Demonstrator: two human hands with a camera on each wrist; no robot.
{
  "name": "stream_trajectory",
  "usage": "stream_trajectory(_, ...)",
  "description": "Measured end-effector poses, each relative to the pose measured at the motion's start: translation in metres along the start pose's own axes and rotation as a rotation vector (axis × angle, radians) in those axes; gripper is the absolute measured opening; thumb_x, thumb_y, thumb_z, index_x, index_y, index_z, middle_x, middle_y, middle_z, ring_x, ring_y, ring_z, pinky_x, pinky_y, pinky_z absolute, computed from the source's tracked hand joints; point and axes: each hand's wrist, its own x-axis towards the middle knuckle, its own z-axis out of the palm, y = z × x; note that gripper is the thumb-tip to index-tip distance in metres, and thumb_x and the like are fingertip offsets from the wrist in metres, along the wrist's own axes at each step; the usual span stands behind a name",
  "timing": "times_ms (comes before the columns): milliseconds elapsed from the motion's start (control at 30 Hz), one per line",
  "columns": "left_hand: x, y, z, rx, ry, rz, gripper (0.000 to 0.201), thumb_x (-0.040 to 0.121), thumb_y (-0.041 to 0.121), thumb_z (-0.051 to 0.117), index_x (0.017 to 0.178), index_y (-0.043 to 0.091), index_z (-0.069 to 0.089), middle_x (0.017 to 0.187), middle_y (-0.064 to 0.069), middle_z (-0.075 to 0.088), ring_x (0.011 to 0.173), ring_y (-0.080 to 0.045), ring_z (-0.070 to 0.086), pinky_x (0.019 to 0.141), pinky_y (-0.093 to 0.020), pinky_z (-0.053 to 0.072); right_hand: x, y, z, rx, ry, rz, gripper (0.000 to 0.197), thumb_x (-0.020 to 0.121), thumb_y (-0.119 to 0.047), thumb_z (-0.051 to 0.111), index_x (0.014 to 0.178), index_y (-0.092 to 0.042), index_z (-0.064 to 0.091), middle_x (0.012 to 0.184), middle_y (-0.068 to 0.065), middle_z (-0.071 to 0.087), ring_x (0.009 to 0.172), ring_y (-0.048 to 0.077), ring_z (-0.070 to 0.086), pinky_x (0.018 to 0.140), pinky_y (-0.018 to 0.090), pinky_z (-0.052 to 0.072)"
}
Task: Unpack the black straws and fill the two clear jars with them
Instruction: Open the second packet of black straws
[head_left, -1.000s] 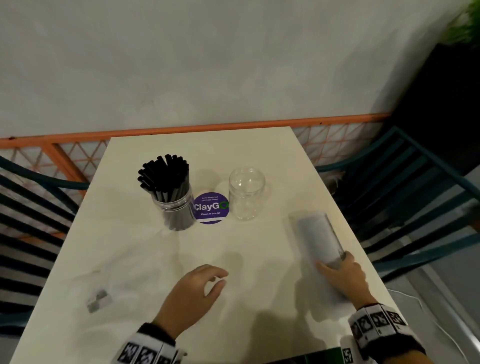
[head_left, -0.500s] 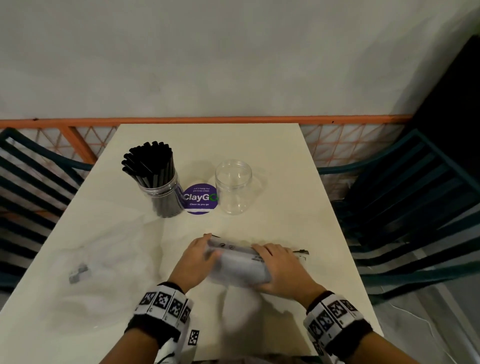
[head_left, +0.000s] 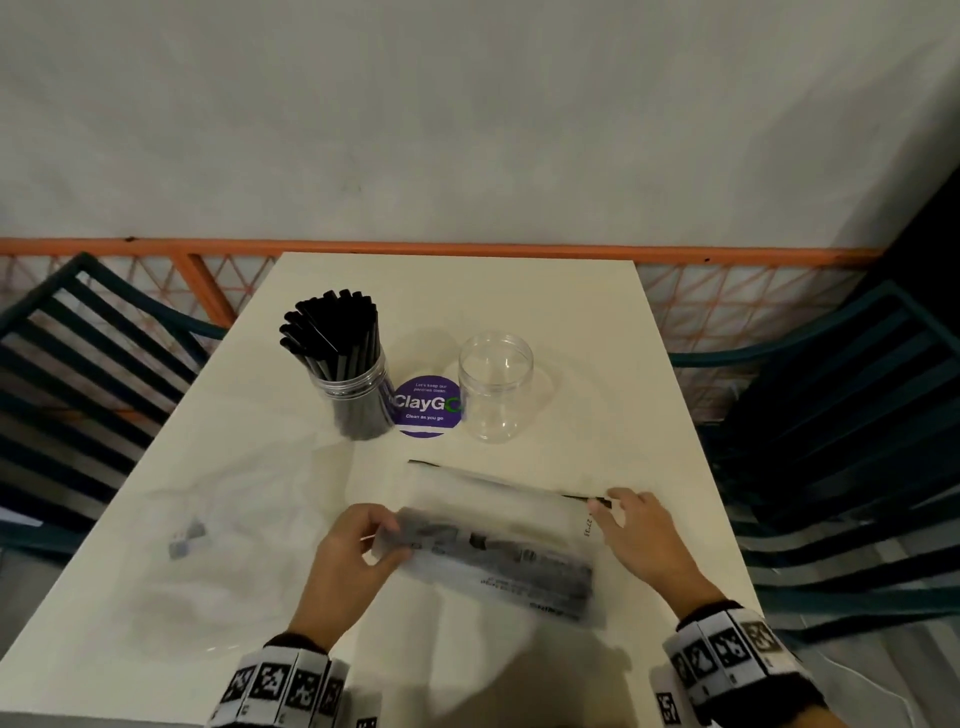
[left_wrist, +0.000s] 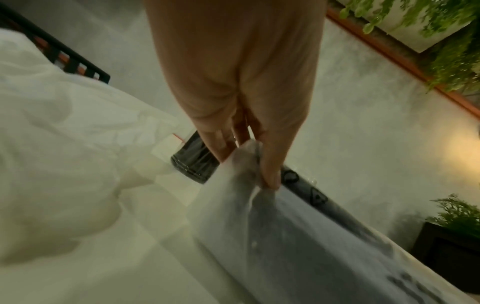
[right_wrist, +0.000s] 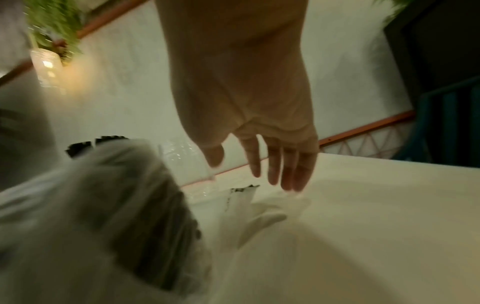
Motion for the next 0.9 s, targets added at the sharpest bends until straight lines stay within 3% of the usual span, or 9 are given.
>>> stream_trajectory(100, -0.005, -0.008, -0.006, 0.112, -0.130, 0.087, 0.043, 0.068, -0.003, 0.073, 0.077, 0.033, 0.052, 0.093, 0.017, 0.049, 0.086, -0.003, 0.054, 0.074, -0.007, 0.044, 0.014, 0.009, 0.003, 0.126, -0.094, 0.119, 0.046, 0.091, -0.039, 0.050, 0.124, -0.007, 0.051, 0.120, 0.014, 0.056, 0.111, 0.030, 0.052, 0.088, 0.035, 0.043)
stream_trajectory(200, -0.008, -0.006, -0.009, 0.218, -0.305, 0.070, 0.039, 0.071, 0.001, 0.068, 0.069, 0.035, 0.051, 0.090, 0.016, 0.044, 0.091, 0.004, 0.050, 0.081, -0.009, 0.041, 0.023, 0.003, 0.007, 0.238, -0.049, 0.102, 0.018, 0.088, -0.031, 0.057, 0.092, -0.014, 0.060, 0.086, 0.005, 0.061, 0.091, 0.030, 0.059, 0.072, 0.035, 0.045)
stream_trajectory(300, -0.004, 0.006, -0.013, 0.310, -0.446, 0.053, 0.031, 0.076, 0.011, 0.063, 0.076, 0.040, 0.052, 0.097, 0.012, 0.043, 0.093, 0.003, 0.049, 0.081, -0.001, 0.034, 0.025, -0.009, 0.003, 0.396, 0.025, 0.039, 0.011, 0.084, -0.020, 0.065, 0.080, -0.022, 0.055, 0.083, 0.004, 0.059, 0.083, 0.027, 0.058, 0.080, 0.045, 0.050)
stream_trajectory(400, 0.010, 0.026, -0.014, 0.333, -0.328, 0.130, 0.022, 0.079, 0.018, 0.061, 0.077, 0.038, 0.053, 0.096, 0.014, 0.045, 0.091, 0.003, 0.050, 0.081, 0.001, 0.032, 0.019, -0.027, -0.012, 0.538, 0.057, -0.102, 0.016, 0.080, -0.012, 0.070, 0.081, -0.025, 0.060, 0.085, 0.007, 0.065, 0.083, 0.026, 0.060, 0.080, 0.044, 0.050)
stream_trajectory(467, 0.023, 0.048, -0.009, 0.294, -0.249, 0.194, 0.005, 0.079, 0.028, 0.055, 0.080, 0.031, 0.057, 0.093, 0.013, 0.047, 0.092, 0.003, 0.049, 0.081, 0.001, 0.032, 0.011, -0.040, -0.022, 0.640, 0.048, -0.175, 0.016, 0.079, -0.007, 0.069, 0.082, -0.022, 0.065, 0.084, 0.007, 0.068, 0.082, 0.022, 0.062, 0.078, 0.035, 0.050)
stream_trajectory(567, 0.038, 0.082, 0.006, 0.242, -0.183, 0.330, 0.022, 0.078, 0.035, 0.046, 0.087, 0.023, 0.062, 0.091, 0.012, 0.054, 0.090, 0.000, 0.052, 0.083, -0.007, 0.037, 0.000, -0.057, -0.031, 0.744, 0.031, -0.266, 0.016, 0.080, -0.003, 0.067, 0.082, -0.019, 0.068, 0.082, 0.003, 0.070, 0.077, 0.013, 0.064, 0.075, 0.020, 0.051)
stream_trajectory(667, 0.050, 0.111, 0.026, 0.226, -0.136, 0.422, 0.025, 0.082, 0.032, 0.051, 0.098, 0.019, 0.065, 0.099, 0.005, 0.064, 0.093, -0.004, 0.055, 0.086, -0.015, 0.040, -0.012, -0.067, -0.036, 0.741, 0.011, -0.340, 0.018, 0.081, -0.003, 0.065, 0.084, -0.020, 0.070, 0.084, 0.001, 0.072, 0.077, 0.008, 0.067, 0.076, 0.016, 0.053)
stream_trajectory(767, 0.056, 0.129, 0.047, 0.238, -0.152, 0.446, 0.025, 0.083, 0.027, 0.061, 0.106, 0.017, 0.066, 0.104, 0.000, 0.069, 0.095, -0.013, 0.061, 0.086, -0.025, 0.046, -0.020, -0.070, -0.038, 0.677, 0.012, -0.409, 0.024, 0.083, -0.003, 0.063, 0.088, -0.025, 0.070, 0.091, 0.000, 0.073, 0.085, 0.010, 0.069, 0.082, 0.020, 0.053)
stream_trajectory(900, 0.057, 0.137, 0.065, 0.169, -0.190, 0.325, 0.019, 0.082, 0.025, 0.065, 0.098, 0.014, 0.067, 0.094, -0.003, 0.070, 0.080, -0.008, 0.059, 0.070, -0.005, 0.040, -0.027, -0.071, -0.038, 0.668, 0.109, -0.441, 0.024, 0.082, -0.003, 0.065, 0.082, -0.027, 0.070, 0.087, 0.001, 0.074, 0.082, 0.011, 0.070, 0.078, 0.020, 0.054)
